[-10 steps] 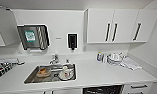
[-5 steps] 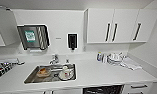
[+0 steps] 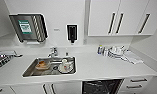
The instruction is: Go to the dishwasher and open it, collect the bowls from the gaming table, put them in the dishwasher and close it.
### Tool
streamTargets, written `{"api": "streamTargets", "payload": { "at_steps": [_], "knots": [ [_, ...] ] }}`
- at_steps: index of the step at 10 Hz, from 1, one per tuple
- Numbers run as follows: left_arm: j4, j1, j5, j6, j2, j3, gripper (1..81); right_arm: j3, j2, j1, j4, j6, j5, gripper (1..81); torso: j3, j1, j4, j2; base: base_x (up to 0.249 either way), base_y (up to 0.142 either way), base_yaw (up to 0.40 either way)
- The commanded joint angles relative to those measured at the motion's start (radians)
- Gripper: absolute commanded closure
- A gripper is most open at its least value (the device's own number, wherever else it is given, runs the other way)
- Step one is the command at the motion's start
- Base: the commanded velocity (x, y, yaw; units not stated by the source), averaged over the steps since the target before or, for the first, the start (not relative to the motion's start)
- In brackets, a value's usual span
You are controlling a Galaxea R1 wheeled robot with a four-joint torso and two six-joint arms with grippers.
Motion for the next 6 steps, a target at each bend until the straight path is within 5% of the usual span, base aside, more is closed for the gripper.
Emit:
{"api": "streamTargets", "payload": {
  "at_steps": [1,4,6],
  "knots": [
    [-0.004,-0.093,0.013,0.005,-0.124,0.115,81.1,0.007,-0.029,0.029,0.004,0.002,-0.054,81.1,-0.090,0.001,0.000,0.000,0.000,0.000,0.000],
    [-0.019,-0.175,0.024,-0.021,-0.183,0.188,81.1,0.005,-0.029,0.029,0.004,0.002,-0.054,81.1,-0.194,0.001,0.000,0.001,0.000,0.000,0.000],
    [-0.037,-0.266,0.102,-0.021,-0.168,0.225,81.1,0.010,-0.027,0.032,0.004,0.002,-0.054,81.1,-0.257,0.001,0.000,0.001,0.000,0.000,0.000]
  ]
}}
